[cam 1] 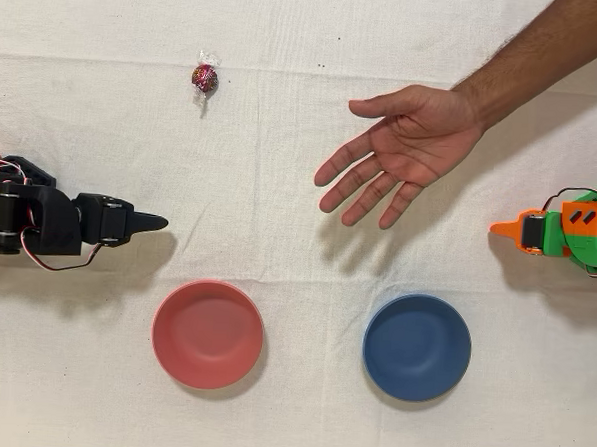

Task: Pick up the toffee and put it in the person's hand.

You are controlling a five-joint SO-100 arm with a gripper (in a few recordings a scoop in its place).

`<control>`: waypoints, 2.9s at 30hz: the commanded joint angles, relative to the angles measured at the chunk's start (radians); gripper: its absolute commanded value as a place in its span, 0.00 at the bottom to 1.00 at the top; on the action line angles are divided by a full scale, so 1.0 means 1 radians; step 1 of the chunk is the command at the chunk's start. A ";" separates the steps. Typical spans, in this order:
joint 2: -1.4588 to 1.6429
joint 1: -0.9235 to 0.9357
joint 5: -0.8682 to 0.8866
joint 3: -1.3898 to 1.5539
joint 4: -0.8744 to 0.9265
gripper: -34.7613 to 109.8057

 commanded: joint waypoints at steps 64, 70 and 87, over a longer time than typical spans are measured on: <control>-1.431 -0.629 0.005 -1.310 0.221 0.26; -1.539 -0.690 0.040 -1.368 0.221 0.29; -1.717 -0.733 0.023 -1.506 0.169 0.41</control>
